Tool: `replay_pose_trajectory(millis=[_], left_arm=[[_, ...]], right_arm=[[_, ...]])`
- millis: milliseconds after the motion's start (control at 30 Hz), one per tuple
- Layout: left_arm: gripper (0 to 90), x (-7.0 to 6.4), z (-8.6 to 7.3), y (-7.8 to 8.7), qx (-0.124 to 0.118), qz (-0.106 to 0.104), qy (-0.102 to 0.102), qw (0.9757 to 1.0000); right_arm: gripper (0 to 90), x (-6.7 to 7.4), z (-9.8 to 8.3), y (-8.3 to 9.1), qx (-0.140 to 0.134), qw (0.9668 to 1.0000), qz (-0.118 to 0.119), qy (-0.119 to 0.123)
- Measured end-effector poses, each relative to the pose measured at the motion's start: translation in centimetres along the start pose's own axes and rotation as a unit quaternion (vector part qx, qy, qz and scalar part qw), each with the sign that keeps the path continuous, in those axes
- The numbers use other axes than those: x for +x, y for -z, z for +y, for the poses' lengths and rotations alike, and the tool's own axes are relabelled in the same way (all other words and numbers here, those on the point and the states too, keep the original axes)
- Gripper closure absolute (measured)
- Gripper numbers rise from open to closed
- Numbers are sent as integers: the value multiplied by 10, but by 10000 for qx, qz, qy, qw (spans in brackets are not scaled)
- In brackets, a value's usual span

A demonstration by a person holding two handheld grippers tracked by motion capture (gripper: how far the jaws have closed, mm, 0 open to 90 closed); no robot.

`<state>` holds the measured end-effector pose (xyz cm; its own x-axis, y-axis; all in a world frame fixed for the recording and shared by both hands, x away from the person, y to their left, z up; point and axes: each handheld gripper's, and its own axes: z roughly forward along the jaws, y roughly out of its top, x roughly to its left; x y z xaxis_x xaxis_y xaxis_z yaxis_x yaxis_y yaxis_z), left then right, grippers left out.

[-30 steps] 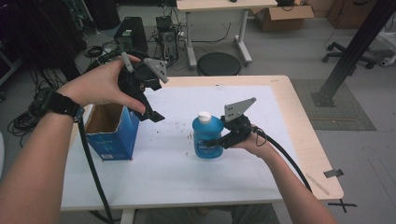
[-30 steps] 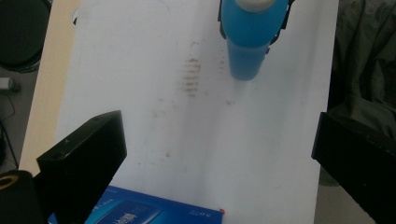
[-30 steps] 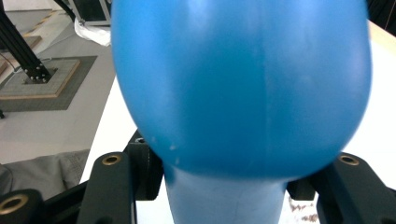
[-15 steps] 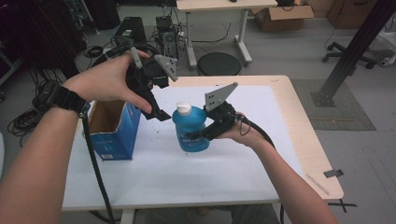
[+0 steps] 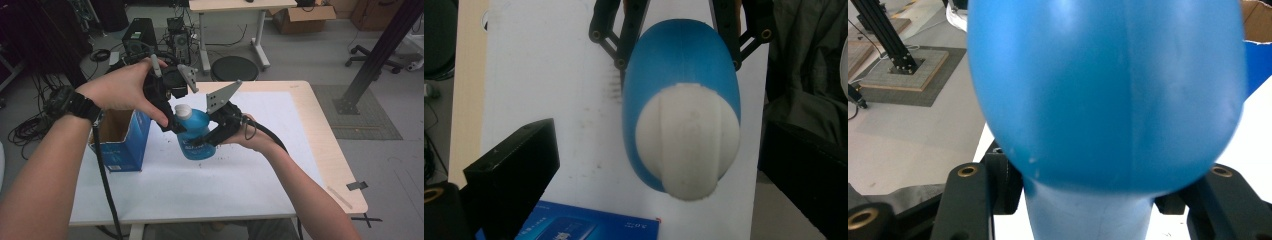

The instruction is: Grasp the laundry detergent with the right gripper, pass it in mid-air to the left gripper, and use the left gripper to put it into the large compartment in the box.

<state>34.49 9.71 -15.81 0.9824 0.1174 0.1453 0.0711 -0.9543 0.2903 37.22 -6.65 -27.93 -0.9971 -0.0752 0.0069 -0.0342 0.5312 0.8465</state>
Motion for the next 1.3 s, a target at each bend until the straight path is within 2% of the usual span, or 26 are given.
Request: replay_pose_trajectory(millis=[300,333,467,833,1300], left_arm=[[44,-2,8,-11,197,-97,-95,9997],[58,-2,10,-14,267,-123,-101,9995],[84,-2,11,-17,301,-164,-118,9993],[169,-1,15,-19,306,-256,-127,9991],[232,-2,16,-18,296,-314,-126,9990]], right_arm=[[431,1,3,0,11,10000,12,23],[431,2,3,0,10,10000,16,28],[431,2,3,1,25,10000,7,36],[430,3,3,2,16,10000,-6,26],[430,2,2,1,38,10000,-26,24]])
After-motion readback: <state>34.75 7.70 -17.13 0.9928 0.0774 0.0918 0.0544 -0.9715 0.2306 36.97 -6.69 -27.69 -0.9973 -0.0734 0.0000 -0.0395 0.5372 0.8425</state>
